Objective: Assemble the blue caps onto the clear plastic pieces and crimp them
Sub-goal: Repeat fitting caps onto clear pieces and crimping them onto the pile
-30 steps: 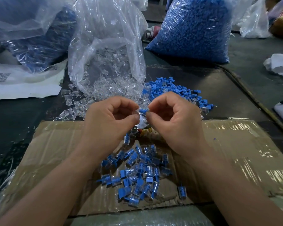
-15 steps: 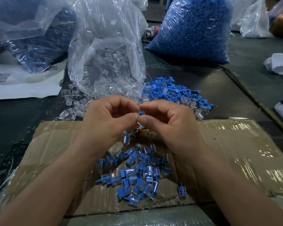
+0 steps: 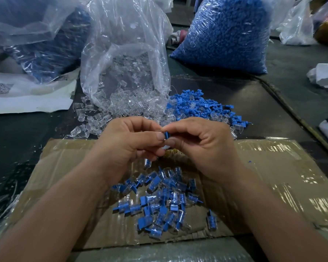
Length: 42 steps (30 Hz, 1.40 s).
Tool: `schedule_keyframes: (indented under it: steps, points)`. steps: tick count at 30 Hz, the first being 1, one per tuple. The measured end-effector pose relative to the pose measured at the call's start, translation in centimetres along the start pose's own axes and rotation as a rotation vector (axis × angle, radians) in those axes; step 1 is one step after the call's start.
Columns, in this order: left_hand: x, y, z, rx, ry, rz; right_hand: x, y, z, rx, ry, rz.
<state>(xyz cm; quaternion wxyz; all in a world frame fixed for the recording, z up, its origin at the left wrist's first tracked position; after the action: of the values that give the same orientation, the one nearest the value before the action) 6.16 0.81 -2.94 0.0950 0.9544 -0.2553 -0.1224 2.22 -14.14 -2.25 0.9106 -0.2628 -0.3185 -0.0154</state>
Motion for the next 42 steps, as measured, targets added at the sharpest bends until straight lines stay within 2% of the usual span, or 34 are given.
schedule_keyframes:
  steps: [9, 21, 33, 35, 38, 42]
  points:
    - [0.0, 0.0, 0.0, -0.025, -0.014, 0.027, 0.0, -0.1, 0.1, -0.062, 0.001, 0.008]
    - [0.1, 0.0, 0.0, 0.004, 0.015, 0.037, 0.1, -0.1, 0.4, -0.135, -0.086, 0.007]
    - [0.0, 0.1, -0.1, 0.048, 0.034, -0.006, 0.1, -0.1, 0.7, -0.174, -0.107, 0.054]
    - [0.0, -0.1, -0.1, 0.040, 0.034, -0.021, 0.4, -0.7, 0.7, -0.207, -0.017, 0.116]
    - [0.1, -0.6, -0.2, 0.020, 0.054, -0.073, 0.5, -2.6, -0.2, -0.267, 0.260, 0.200]
    - [0.2, -1.0, -0.4, -0.037, 0.071, -0.113, 0.0, -4.9, -1.6, -0.473, 0.484, 0.480]
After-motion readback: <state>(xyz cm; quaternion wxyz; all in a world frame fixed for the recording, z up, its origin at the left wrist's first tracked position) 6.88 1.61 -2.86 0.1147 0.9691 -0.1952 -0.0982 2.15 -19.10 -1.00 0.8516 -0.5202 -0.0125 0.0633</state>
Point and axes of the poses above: each hand's wrist, its own x-axis towards the middle knuckle, its own y-axis out of the palm, z = x × y, the point moved 2 cm from there along x, towards the middle knuckle, and after that the axes turned 4 degrees about -y, right-handed, at the moved point
